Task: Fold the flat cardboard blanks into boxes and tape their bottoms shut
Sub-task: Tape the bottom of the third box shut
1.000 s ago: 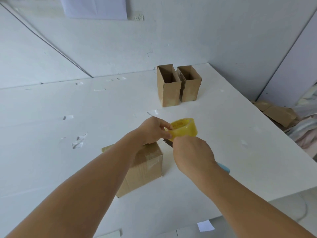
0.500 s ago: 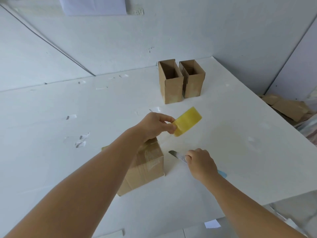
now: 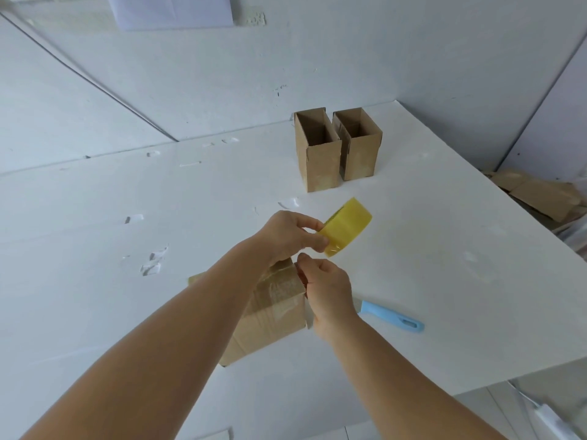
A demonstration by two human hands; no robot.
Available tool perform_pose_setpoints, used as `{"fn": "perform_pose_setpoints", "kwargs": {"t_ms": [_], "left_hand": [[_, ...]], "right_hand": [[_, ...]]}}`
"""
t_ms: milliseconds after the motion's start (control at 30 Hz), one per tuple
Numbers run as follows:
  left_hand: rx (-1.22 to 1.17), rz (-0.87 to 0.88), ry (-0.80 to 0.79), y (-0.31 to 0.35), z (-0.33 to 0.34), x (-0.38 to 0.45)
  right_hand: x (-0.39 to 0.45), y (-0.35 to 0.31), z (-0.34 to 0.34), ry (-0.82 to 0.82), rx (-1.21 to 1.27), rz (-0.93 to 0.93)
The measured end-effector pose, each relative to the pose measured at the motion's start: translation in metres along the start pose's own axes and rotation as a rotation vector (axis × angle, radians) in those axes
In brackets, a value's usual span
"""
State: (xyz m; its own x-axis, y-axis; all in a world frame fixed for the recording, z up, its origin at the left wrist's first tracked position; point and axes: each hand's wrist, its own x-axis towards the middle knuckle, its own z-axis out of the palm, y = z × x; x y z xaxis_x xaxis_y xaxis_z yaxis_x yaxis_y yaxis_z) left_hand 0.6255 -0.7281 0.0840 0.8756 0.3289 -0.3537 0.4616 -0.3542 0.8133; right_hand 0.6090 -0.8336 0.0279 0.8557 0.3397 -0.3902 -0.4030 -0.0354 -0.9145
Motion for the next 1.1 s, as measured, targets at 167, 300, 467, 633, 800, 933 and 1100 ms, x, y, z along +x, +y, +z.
{"fn": "perform_pose_setpoints", "kwargs": {"t_ms": [167,300,467,633,800,933,1100], "left_hand": [[-0.124,0.006,0.118,0.002,0.003,0.001],[-0.358,0.061,0.206,0.002,-0.006,-0.005],[-0.417,0.192,0.36,-0.006,-0.033,-0.032],[-0.433,0.169,0.48,-0.032,-0.044,-0.077],[-0.44,0.117,0.561,-0.053,-0.033,-0.09],[-0.434,0.13,0.571,-0.054,-0.031,-0.082],[-0.49,0.138,0.601,-0.056,-0.033,-0.081]], "right_hand": [[0.001,0.01,0.007,0.029,0.071,0.05],[0.004,0.01,0.007,0.036,0.076,0.012],[0.006,0.011,0.007,0.03,0.059,0.0],[0.004,0.011,0.002,-0.007,0.017,0.005],[0.002,0.011,0.002,-0.016,0.038,0.049],[0.006,0.008,0.005,-0.012,-0.058,0.092],[0.008,0.006,-0.012,-0.006,-0.25,0.113]]}}
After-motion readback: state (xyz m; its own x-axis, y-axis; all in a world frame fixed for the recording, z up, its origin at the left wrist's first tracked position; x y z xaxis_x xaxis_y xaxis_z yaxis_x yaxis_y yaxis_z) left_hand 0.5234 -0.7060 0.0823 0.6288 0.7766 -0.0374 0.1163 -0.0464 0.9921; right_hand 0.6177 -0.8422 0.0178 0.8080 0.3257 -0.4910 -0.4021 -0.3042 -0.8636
